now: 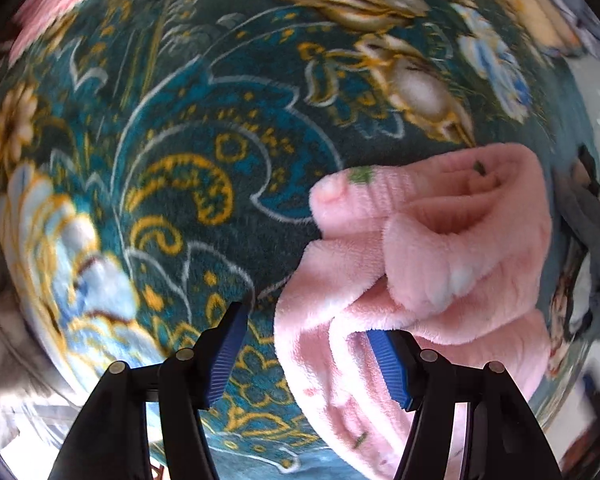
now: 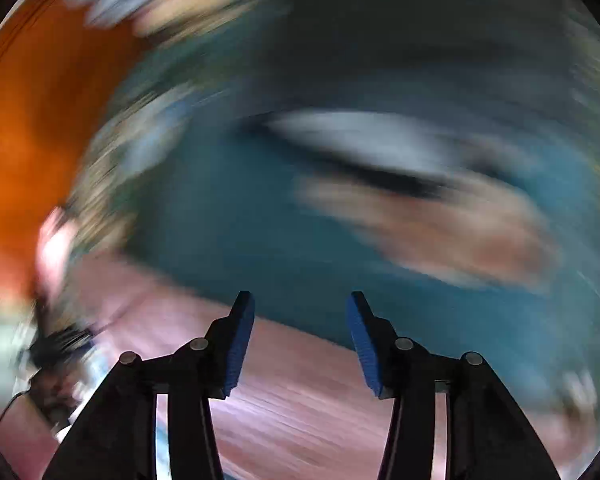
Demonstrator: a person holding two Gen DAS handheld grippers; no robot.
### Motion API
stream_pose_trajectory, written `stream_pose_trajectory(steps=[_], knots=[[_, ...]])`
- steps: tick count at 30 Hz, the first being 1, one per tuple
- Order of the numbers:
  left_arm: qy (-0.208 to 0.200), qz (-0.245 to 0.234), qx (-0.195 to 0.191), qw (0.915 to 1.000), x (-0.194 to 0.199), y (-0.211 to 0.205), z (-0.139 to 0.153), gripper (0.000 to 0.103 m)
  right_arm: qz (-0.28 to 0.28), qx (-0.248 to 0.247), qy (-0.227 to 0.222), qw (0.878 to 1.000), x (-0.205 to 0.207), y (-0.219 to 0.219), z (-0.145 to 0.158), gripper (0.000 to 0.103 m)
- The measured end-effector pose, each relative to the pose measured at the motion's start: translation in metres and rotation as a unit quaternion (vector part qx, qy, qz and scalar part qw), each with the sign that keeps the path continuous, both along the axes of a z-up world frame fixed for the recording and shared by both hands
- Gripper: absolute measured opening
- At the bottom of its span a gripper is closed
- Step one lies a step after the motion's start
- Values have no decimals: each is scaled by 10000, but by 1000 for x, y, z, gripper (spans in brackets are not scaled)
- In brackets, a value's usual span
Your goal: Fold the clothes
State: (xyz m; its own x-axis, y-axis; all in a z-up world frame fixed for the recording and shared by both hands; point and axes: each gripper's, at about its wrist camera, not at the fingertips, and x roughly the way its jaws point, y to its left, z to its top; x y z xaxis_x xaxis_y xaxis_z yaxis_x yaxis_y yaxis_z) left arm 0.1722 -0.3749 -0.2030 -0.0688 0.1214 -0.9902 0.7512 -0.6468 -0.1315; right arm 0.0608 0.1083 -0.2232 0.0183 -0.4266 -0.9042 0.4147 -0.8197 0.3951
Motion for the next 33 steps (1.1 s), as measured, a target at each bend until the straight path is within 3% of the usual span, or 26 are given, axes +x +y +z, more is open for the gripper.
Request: stream_pose_trajectory(steps=[2,5,10,13,15,17,18,19,22,23,26,31,33], knots=[[81,-156,6,9998,0,-1,-1,67,1012,-306,-271,9940,3,-92,-16,57],[188,-295,38,9994,1,-3,-3,70,2079,-292,-507,9764,19,-185,-40,62],[440,-357,172,9982,4,-8,-1,75,3204,-38,-872,9433,47,-262,-86,63],[712,-267,340,9965,6,-15,0,76,3303,122,-1055,9379,56,-277,-103,63],[903,-187,503,9945,6,-15,-2,75,3155,167,-1150,9418,54,-279,-108,63],[1101,-84,725,9912,4,-11,-5,74,3040,186,-1179,9452,53,-280,-107,56],[1200,-32,836,9892,2,-8,-7,63,3032,188,-1149,9458,54,-281,-105,40],[1299,19,947,9870,1,-6,-8,45,3031,191,-1111,9463,55,-282,-102,31],[1530,35,1170,9813,-16,-3,-14,19,3014,197,-996,9481,60,-285,-92,16],[1569,-41,1182,9805,-19,-3,-12,18,2942,175,-943,9509,58,-284,-85,15],[2028,-48,1486,9679,-16,-29,3,14,2586,-11,-715,9633,42,-281,-56,13],[2533,-483,998,9610,-44,-77,45,14,2684,-185,-20,9631,11,-334,-13,13],[2625,-370,716,9616,-44,-111,58,14,2776,-264,224,9601,3,-365,-4,13]])
